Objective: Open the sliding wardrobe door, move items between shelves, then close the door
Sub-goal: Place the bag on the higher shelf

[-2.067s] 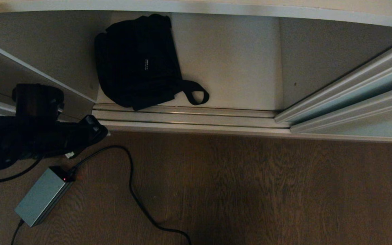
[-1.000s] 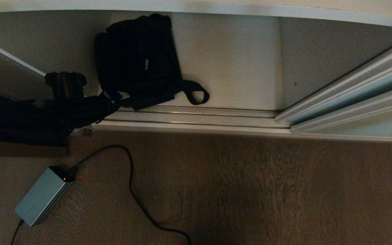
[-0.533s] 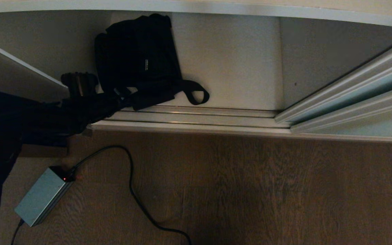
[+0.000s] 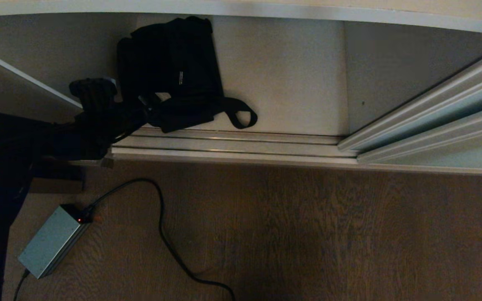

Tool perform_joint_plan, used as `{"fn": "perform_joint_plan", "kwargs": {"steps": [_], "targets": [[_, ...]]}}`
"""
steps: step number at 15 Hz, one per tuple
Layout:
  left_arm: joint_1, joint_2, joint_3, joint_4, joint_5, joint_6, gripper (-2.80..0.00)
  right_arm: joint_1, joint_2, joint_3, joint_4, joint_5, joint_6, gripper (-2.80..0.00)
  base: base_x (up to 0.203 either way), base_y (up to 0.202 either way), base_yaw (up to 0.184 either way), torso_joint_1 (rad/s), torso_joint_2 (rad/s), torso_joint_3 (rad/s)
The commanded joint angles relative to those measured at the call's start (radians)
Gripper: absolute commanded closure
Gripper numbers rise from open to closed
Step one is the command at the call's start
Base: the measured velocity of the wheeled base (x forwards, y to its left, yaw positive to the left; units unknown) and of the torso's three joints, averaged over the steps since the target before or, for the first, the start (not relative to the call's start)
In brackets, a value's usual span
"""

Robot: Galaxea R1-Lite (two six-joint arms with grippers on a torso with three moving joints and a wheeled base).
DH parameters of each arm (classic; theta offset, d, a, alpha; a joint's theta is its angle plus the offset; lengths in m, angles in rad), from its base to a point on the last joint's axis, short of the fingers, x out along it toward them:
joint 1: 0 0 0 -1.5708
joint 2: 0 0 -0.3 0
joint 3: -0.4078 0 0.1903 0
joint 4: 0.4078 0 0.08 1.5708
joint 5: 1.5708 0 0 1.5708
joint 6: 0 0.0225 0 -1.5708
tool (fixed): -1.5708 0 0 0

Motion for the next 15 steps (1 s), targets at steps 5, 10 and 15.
{"fn": "perform_joint_plan", "kwargs": {"steps": [5,10,15], "targets": [[-0.012,0.1,-0.069,0.001,-0.009,-0.002,-2.8,0.001,0.0,0.002,-0.001,0.0,0.0,0.0,0.0,0.0,0.0,0.0,0.0,0.0],[-0.022,0.146,-0.141,-0.002,-0.007,0.0,0.0,0.0,0.0,0.002,0.0,0.0,0.0,0.0,0.0,0.0,0.0,0.0,0.0,0.0],[-0.032,0.184,-0.151,-0.021,-0.02,0.032,0.0,0.001,0.0,0.001,0.0,0.0,0.0,0.0,0.0,0.0,0.0,0.0,0.0,0.0]]}}
